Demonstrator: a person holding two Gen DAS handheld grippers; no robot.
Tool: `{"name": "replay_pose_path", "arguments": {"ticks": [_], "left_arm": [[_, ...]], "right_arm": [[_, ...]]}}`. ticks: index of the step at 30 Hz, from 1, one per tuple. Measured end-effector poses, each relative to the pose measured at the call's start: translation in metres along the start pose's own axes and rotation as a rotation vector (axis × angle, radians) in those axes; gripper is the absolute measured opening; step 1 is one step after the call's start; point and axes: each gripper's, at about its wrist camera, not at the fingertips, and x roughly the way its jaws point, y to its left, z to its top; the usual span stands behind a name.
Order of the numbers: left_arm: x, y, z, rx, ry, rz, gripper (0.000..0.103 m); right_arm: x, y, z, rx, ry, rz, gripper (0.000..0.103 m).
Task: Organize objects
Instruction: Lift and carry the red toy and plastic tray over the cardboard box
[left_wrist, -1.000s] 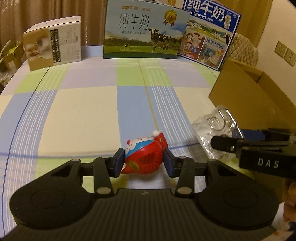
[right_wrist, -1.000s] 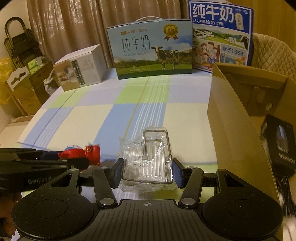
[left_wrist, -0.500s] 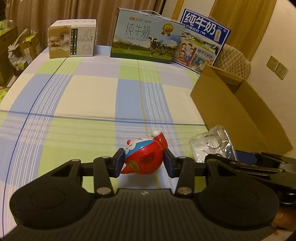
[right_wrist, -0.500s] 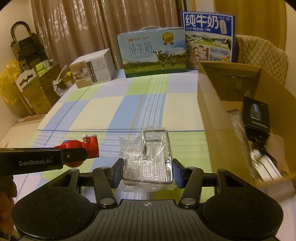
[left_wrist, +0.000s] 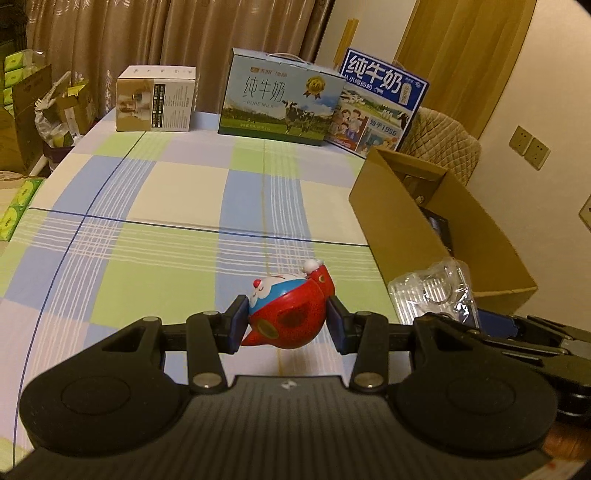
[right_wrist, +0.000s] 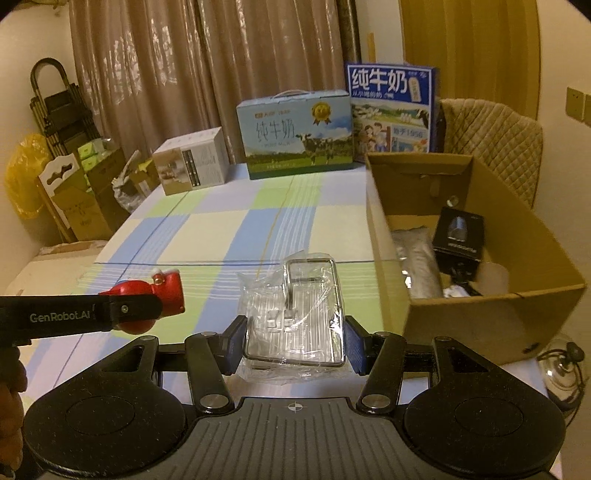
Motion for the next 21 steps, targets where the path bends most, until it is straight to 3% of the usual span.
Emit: {"name": "replay_pose_path", "arguments": {"ticks": [11,21], "left_arm": [[-0.027,-0.015,-0.012,0.003,-0.017,-0.018,0.039],[-0.029,-0.03,-0.021,0.023,0.002,-0.044,0.039]], "right_arm": [[-0.032,-0.017,-0.005,0.006,-0.025,-0.03,0.051],[-0.043,-0.03,-0.006,0.013,-0.037,-0.05,0.051]]}}
